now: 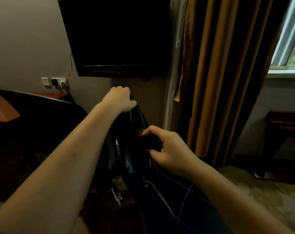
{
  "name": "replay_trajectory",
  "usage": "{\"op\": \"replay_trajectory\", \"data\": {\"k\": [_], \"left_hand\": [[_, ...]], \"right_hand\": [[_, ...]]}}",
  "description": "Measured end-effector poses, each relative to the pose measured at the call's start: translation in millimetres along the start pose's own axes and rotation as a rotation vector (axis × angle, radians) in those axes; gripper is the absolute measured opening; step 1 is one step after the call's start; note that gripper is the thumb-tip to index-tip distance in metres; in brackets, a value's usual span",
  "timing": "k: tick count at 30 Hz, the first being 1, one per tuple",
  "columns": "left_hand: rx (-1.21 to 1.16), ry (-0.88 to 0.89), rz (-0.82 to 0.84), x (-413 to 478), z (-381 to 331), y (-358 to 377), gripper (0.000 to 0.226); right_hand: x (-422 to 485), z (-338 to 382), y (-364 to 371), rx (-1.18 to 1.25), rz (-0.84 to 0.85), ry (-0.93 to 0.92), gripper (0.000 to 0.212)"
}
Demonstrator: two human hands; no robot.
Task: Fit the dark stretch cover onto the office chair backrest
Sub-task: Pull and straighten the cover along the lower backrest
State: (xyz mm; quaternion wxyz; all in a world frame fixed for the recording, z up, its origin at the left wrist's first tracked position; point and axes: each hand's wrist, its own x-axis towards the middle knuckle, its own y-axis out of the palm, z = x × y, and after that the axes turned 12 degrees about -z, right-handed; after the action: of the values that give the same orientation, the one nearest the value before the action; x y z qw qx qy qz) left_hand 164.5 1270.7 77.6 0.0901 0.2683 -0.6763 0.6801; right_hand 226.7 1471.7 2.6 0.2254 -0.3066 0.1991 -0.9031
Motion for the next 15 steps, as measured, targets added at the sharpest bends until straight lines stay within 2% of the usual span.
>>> {"op": "replay_trajectory", "data": {"k": [3, 5, 9, 15], "left_hand": [[-0.121, -0.228, 0.023, 6, 4, 3, 0.064], [-0.202, -0.340, 0.068, 2, 7, 1, 0.057], [-0.212, -0.336, 0.120, 2, 15, -3, 0.048], [-0.226, -0.337, 0.106, 6, 16, 3, 0.047]], "right_hand": [[1, -7, 8, 0.087, -0.013, 0.036, 0.039], [6, -10, 15, 0.146, 0.000, 0.057, 0.039], [41, -13, 27, 0.126, -0.023, 0.006, 0.035], [118, -45, 44, -0.051, -0.221, 0.006, 0.023]]}}
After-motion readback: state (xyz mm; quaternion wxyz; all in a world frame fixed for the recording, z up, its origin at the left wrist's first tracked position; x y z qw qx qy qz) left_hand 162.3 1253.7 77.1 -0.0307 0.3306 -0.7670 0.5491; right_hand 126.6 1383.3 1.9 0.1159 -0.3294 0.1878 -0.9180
